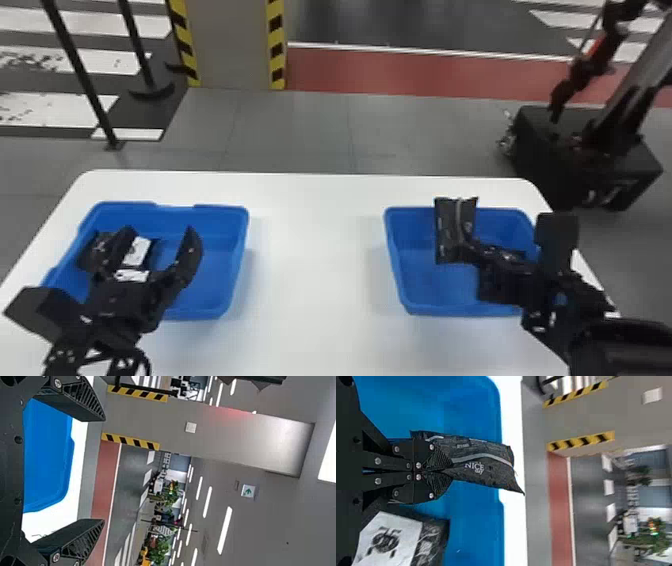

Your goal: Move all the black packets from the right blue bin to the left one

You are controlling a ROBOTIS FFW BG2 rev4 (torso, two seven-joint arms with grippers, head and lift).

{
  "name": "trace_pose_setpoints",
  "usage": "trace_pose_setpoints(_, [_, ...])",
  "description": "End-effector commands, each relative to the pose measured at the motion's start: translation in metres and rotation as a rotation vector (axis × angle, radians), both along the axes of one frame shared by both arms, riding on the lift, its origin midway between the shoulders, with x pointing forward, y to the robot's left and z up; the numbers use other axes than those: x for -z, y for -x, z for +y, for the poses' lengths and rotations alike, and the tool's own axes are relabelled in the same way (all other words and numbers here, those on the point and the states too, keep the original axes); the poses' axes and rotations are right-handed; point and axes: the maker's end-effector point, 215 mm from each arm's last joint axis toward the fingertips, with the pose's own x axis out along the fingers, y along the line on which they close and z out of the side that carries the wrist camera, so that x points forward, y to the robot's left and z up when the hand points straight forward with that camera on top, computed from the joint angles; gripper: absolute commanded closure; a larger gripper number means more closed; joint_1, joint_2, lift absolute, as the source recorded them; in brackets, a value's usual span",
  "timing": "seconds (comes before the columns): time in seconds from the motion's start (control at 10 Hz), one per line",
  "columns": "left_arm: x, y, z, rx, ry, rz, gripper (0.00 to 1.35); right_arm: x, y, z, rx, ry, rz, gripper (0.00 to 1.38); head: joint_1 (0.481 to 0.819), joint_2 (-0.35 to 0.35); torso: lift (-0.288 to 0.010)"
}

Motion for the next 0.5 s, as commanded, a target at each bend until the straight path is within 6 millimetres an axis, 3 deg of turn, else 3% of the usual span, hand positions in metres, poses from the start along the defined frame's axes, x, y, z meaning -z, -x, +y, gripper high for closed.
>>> trace_pose_setpoints(0.0, [0.001,0.001,0.000,-0.003,0.022,0.003,0.12,-0.010,-0.002,0.009,-0.055,-0.025,-0.054,1.29,0.695,-0.062,-0.110])
trace_pose_setpoints(0.2, [0.000,0.001,-0.002,-0.002,0.086,-0.001,0.12,-0.034,-0.006,0.037,-0.180,-0.105,-0.131,1.29,0.695,-0.038,-0.110])
trace_pose_setpoints(0.3, [-0.002,0.002,0.001,-0.010,0.124,-0.008,0.12,-0.041,-0.018,0.054,-0.284,-0.144,-0.143,1.29,0.695,-0.021,-0.110])
trace_pose_setpoints(0.4, [-0.001,-0.002,-0.012,0.019,0.171,0.003,0.12,-0.046,-0.033,0.073,-0.400,-0.152,-0.133,1.29,0.695,-0.009,-0.110])
